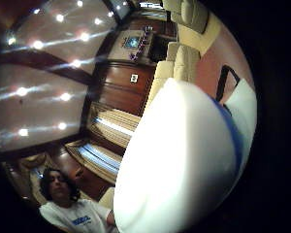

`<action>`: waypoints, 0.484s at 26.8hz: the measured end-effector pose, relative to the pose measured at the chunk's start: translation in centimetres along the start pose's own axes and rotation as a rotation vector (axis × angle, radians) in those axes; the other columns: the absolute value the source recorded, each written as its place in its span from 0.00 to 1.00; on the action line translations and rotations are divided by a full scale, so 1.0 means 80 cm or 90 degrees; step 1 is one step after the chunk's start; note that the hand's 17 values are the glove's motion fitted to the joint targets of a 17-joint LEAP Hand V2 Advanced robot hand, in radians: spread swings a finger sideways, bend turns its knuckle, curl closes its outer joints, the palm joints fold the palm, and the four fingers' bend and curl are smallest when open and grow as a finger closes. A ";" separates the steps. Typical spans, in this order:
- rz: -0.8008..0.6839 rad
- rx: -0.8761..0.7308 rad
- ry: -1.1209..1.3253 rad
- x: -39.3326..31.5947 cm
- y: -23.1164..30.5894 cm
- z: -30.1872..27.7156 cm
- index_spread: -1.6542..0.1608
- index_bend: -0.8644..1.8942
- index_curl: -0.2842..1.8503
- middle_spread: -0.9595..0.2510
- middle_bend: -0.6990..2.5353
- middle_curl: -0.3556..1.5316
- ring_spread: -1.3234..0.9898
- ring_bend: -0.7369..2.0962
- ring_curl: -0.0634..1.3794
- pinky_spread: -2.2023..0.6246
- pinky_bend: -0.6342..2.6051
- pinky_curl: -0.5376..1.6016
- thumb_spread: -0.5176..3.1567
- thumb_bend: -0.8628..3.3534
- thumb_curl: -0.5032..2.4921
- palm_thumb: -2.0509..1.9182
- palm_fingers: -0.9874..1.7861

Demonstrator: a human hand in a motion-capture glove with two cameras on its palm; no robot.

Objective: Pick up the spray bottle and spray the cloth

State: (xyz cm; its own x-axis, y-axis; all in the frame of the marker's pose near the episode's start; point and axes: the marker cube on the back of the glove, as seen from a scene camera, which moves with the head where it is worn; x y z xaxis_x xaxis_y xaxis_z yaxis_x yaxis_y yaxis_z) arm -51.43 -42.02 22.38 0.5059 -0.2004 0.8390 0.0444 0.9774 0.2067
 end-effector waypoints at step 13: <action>-0.021 0.055 0.045 0.061 0.001 0.023 0.76 0.43 0.41 0.61 0.40 0.46 0.47 0.50 0.36 0.67 0.32 0.44 0.19 0.20 0.44 0.75 0.86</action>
State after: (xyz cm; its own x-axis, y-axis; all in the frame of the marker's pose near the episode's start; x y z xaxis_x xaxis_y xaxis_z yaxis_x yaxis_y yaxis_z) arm -50.51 -43.08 27.44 0.5648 -0.2244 0.7941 -0.0104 0.9603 0.2788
